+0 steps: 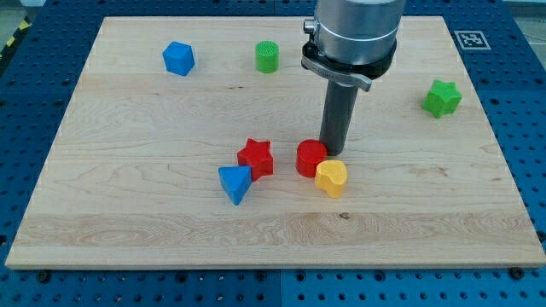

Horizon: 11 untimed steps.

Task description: Move your arm to the left of the green circle

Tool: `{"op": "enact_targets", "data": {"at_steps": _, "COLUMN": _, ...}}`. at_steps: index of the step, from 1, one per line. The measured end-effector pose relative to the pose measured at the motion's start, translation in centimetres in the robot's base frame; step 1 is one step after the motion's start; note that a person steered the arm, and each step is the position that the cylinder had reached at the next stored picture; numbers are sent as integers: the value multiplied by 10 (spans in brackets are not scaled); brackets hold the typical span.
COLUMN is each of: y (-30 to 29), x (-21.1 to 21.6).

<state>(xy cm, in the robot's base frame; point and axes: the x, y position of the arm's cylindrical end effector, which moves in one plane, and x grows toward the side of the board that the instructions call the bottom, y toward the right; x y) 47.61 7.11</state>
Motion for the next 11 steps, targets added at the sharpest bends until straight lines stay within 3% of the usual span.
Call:
{"op": "enact_targets", "data": {"at_steps": 2, "y": 0, "x": 0}}
{"op": "enact_targets", "data": {"at_steps": 3, "y": -10, "x": -22}}
{"op": "enact_targets", "data": {"at_steps": 6, "y": -190, "x": -62}}
{"op": "enact_targets", "data": {"at_steps": 7, "y": -249, "x": -107}}
{"op": "enact_targets", "data": {"at_steps": 8, "y": -269, "x": -175}}
{"op": "enact_targets", "data": {"at_steps": 9, "y": -247, "x": -220}}
{"op": "enact_targets", "data": {"at_steps": 10, "y": -188, "x": -215}}
{"op": "enact_targets", "data": {"at_steps": 11, "y": -139, "x": -175}}
